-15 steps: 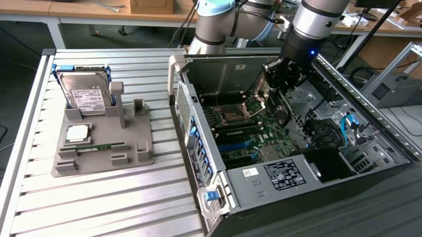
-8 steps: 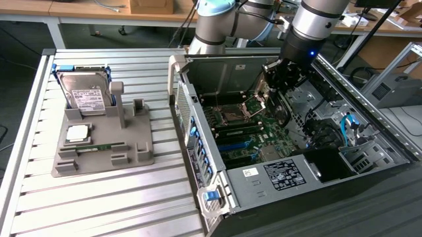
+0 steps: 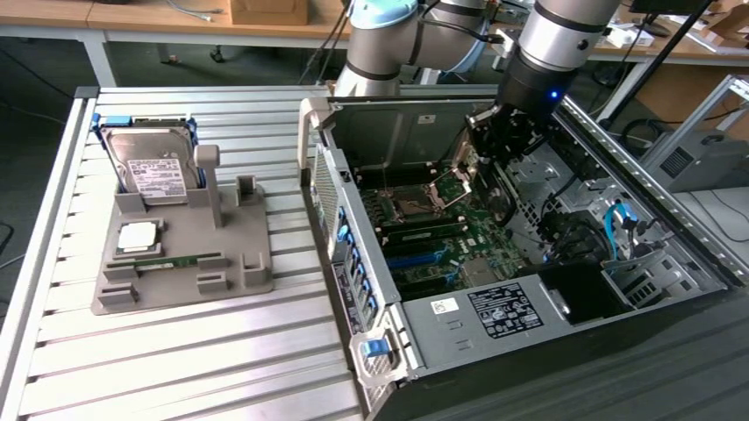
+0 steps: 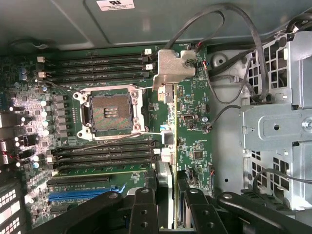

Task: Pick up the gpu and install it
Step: 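Insert the gpu into the slot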

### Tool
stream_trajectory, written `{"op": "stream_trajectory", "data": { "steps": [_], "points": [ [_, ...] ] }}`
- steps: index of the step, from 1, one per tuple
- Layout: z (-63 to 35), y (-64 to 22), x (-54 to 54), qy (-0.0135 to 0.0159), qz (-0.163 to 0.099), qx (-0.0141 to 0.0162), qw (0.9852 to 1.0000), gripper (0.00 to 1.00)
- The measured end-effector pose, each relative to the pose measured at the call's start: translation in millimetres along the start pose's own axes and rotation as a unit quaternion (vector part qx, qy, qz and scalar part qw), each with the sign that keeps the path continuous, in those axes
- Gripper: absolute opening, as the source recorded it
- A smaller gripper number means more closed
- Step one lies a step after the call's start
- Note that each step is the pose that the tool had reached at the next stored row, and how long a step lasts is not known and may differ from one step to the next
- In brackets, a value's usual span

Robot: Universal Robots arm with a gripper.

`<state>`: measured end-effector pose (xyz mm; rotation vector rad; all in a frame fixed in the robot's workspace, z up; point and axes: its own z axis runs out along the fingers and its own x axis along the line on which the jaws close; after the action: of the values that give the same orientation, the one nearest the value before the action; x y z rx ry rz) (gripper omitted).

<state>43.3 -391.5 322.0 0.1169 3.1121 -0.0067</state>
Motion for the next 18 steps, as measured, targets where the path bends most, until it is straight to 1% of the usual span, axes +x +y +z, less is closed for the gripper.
{"op": "stream_trajectory", "data": {
  "steps": [3, 10, 15, 18],
  "points": [
    [0.0, 0.0, 0.0, 0.0000, -0.003, -0.0001, 1.0000, 0.27],
    [0.0, 0.0, 0.0, -0.0001, -0.026, -0.0007, 0.9997, 0.27],
    [0.0, 0.0, 0.0, -0.0002, -0.048, -0.0013, 0.9989, 0.27],
    [0.0, 0.0, 0.0, -0.0002, -0.055, -0.0015, 0.9985, 0.27]
  ]
}}
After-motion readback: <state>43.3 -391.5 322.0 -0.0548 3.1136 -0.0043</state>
